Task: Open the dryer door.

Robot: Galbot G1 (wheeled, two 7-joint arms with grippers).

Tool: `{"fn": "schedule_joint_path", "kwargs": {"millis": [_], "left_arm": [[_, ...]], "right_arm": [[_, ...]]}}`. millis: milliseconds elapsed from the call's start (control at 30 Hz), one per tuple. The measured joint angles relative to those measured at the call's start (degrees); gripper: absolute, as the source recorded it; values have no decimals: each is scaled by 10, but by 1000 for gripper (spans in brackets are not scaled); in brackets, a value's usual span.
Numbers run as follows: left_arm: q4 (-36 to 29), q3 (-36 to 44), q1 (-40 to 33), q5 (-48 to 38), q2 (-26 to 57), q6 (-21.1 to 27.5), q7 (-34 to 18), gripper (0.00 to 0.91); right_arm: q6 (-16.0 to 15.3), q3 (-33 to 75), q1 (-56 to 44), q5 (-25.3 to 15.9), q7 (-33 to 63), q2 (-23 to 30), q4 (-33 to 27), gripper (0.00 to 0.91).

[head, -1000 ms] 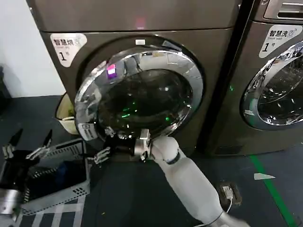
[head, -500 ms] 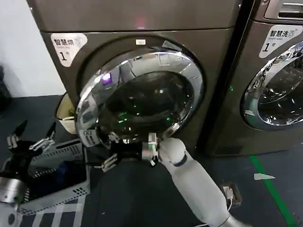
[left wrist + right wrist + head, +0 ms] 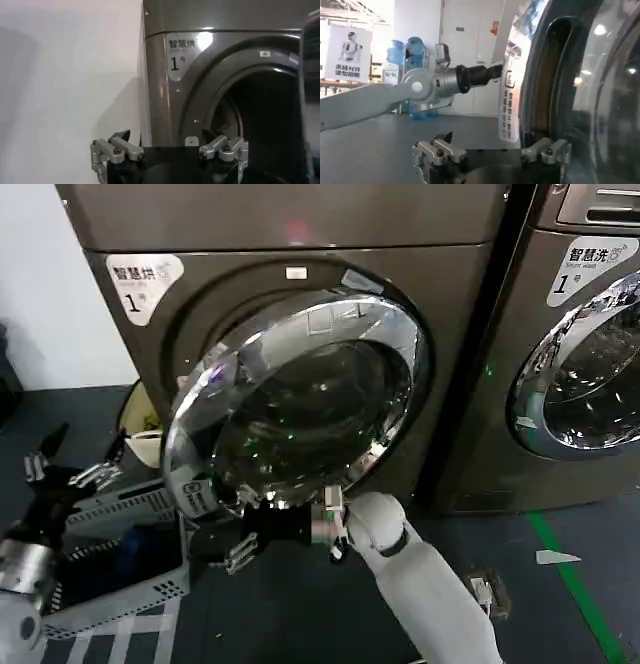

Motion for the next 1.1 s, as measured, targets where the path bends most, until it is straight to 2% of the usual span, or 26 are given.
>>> {"fn": "schedule_joint_path", "kwargs": {"millis": [500,800,1100], "left_arm": [[17,8,-16,-15,25,-1,8,907],[-4,32,-4,-17,28,-3,25,907],[-28,63,8,-24,29,-2,38,907]], "right_arm": [[0,3,-11,22,-80,-27,28,907],[2,26,-23,43,-147,-50,39,907],[6,46,-42,44,-187,-71,60,907]]}}
